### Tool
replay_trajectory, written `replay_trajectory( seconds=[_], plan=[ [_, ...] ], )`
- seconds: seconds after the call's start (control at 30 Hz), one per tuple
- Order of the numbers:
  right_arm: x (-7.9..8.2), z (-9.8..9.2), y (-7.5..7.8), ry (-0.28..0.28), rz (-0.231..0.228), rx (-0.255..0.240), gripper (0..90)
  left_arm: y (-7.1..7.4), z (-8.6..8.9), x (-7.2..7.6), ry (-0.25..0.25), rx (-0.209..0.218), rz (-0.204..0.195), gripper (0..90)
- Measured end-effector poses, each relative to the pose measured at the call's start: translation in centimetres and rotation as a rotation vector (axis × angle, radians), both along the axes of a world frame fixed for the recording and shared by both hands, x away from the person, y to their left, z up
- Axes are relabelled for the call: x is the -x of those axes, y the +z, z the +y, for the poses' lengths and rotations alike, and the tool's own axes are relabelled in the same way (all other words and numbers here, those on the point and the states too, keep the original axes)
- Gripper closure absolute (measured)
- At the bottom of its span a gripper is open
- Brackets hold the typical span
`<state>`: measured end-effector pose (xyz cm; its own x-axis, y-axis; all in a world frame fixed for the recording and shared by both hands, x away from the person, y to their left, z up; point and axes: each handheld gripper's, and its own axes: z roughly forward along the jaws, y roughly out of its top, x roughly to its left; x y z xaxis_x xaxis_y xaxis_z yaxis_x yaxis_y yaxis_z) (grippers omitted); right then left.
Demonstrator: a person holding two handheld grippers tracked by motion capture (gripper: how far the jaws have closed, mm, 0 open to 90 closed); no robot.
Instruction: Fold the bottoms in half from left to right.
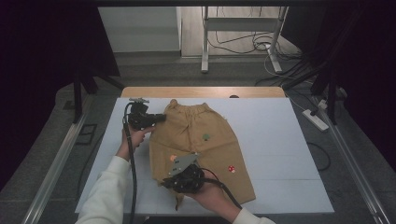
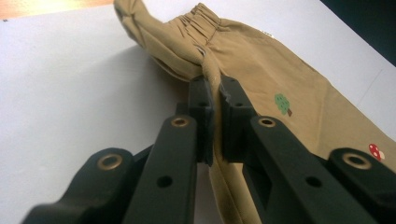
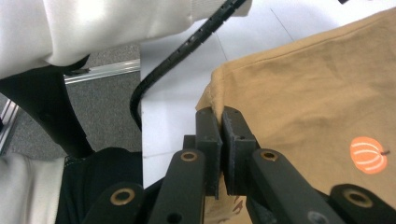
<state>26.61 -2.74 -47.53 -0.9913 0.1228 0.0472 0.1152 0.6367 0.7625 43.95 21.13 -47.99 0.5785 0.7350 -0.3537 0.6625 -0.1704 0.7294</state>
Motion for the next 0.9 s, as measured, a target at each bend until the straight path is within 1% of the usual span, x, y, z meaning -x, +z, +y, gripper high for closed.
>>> replay_trajectory(
  seconds=[0.2, 0.3, 0.43, 0.57, 0.67, 0.77, 0.9],
  plan=[
    [-0.2, -1.4, 0.0, -0.032, -0.001, 0.002, 86.2, -0.3, -0.3, 0.0, 0.002, 0.020, 0.002, 84.3],
    [-0.2, -2.6, -0.1, -0.052, -0.003, 0.001, 86.2, -0.4, -0.7, 0.0, 0.002, 0.016, -0.001, 84.2],
    [-0.4, -3.7, -0.3, -0.073, 0.005, 0.008, 86.2, -0.4, -1.2, 0.0, -0.001, 0.011, -0.009, 84.0],
    [-0.5, -4.5, -0.7, -0.085, 0.011, 0.014, 86.1, -0.5, -1.4, 0.0, -0.013, 0.022, -0.004, 83.9],
    [-0.6, -5.0, -0.9, -0.095, 0.029, 0.014, 86.1, -0.6, -1.5, 0.0, -0.014, 0.026, -0.001, 83.8],
    [-0.6, -5.3, -1.0, -0.097, 0.029, 0.016, 86.1, -0.7, -1.6, 0.0, -0.017, 0.034, -0.001, 83.8],
    [-0.4, -6.1, -1.0, -0.104, 0.032, 0.016, 86.1, -0.6, -1.8, 0.1, -0.024, 0.031, -0.003, 83.7]
  ],
)
